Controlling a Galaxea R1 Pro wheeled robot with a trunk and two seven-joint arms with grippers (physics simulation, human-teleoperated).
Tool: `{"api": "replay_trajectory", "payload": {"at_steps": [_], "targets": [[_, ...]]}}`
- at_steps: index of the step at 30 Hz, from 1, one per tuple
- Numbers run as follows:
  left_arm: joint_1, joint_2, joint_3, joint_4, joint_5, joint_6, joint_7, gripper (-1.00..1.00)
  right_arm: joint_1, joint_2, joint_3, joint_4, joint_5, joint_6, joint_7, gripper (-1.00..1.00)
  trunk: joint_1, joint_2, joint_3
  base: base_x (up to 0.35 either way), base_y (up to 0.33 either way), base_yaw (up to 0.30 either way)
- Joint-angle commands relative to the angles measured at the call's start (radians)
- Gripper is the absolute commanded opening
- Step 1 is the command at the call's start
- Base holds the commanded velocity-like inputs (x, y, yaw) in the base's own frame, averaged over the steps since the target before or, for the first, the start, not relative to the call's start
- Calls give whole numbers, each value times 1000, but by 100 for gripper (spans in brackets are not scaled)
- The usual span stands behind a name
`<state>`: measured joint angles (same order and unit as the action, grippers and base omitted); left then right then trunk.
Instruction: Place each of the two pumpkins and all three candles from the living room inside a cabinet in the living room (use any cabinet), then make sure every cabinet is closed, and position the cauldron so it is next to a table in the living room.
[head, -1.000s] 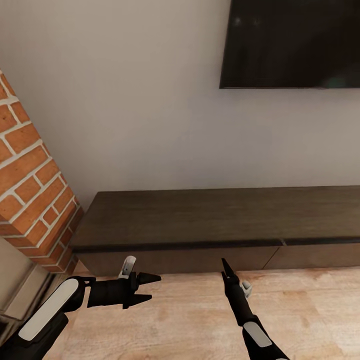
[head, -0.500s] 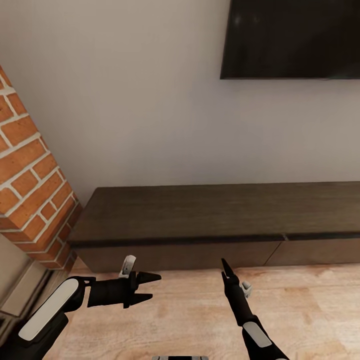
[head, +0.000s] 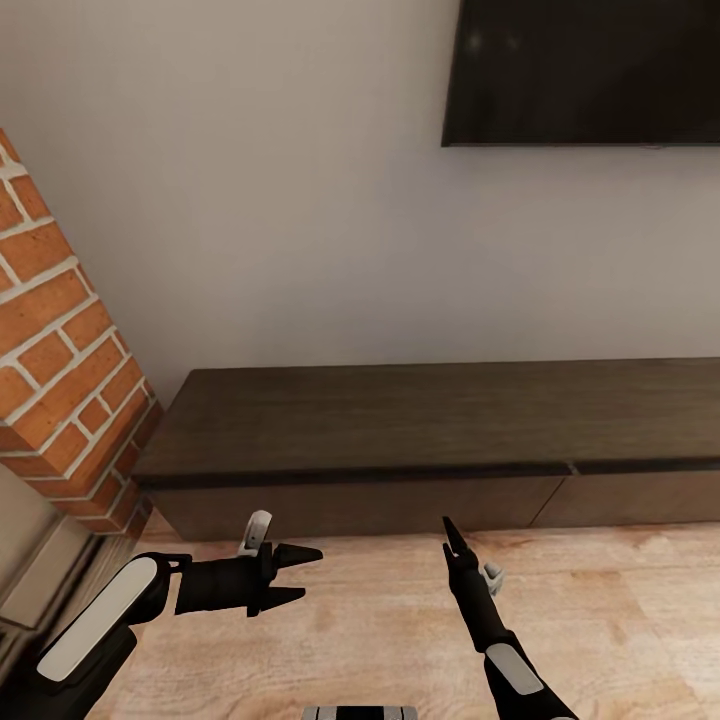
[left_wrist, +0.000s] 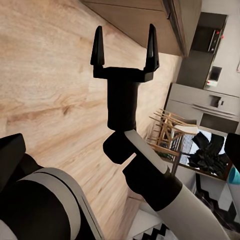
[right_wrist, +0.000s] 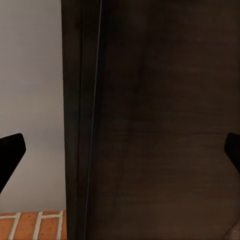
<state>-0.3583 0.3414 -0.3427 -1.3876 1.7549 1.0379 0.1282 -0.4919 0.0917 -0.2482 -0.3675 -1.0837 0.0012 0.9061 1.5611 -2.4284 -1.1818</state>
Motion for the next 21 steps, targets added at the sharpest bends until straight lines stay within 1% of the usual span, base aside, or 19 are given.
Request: {"api": "replay_trajectory", "payload": {"at_steps": [1,5,21], "targets": [[-1,1,-1,-1,10,1,10,100,-1,0,1,1,-7,0,3,100,0,0,-1,0,0,0],[-1,1,-2,-1,8,1,10,100,-1,0,2,1,-6,-1,5,100,0,0,-1,8,0,0],[0,-1,-4,-1,3,1,9,100,-1,0,6,1,-2,3,7,100,0,0,-1,84,0,0]]}}
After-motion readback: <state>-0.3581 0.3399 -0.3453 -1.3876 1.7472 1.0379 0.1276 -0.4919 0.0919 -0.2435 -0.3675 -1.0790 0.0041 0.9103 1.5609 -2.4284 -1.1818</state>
